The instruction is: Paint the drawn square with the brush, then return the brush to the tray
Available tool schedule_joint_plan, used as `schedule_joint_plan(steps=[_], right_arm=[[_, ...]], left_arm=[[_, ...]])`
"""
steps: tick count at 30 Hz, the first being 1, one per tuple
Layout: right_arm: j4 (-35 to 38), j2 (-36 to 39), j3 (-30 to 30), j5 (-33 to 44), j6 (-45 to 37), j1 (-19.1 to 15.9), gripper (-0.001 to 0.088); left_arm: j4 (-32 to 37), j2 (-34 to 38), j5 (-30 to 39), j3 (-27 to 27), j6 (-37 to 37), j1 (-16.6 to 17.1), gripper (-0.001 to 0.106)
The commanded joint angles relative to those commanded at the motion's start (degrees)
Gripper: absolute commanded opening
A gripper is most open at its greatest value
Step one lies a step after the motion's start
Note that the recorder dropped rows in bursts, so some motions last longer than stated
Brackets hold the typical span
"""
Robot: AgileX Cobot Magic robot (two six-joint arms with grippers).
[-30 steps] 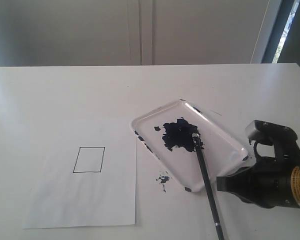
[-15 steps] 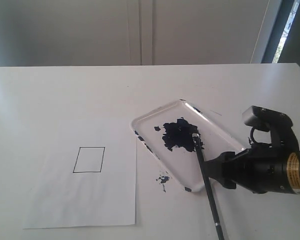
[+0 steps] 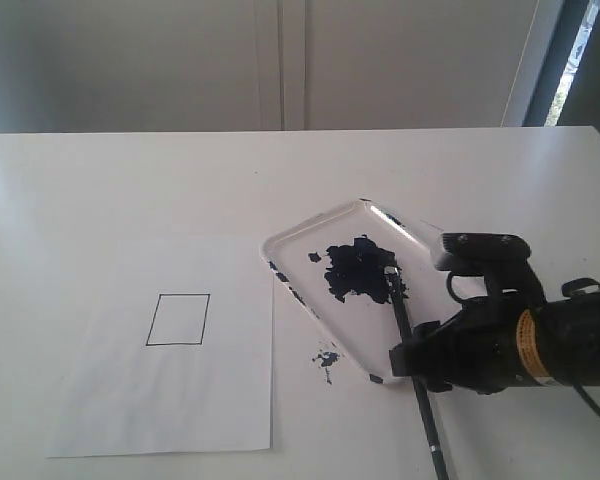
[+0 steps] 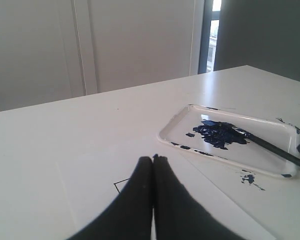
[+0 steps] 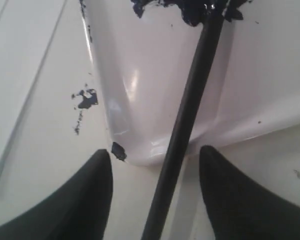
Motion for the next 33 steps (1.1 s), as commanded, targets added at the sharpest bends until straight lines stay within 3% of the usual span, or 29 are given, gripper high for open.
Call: schedule_joint_plan(steps=[13, 19, 25, 33], right_arm=[[-0.92, 5.52, -2.07, 6.61, 0.00, 4.71, 0.0420], [-0.92, 6.09, -2.99, 7.28, 0.00, 5.61, 0.0253], [-0.92, 5.97, -3.77, 8.30, 0.00, 6.75, 0.0000], [-0.92, 0.39, -3.89, 14.67, 0.00, 9.96, 0.0000]], left_arm=[[0.00, 0.00, 0.00, 0.00, 0.00, 0.00, 0.000], [0.00, 0.00, 0.00, 0.00, 0.00, 0.00, 0.000], [0.00, 0.00, 0.00, 0.00, 0.00, 0.00, 0.000], [0.00, 0.00, 0.00, 0.00, 0.00, 0.00, 0.000]])
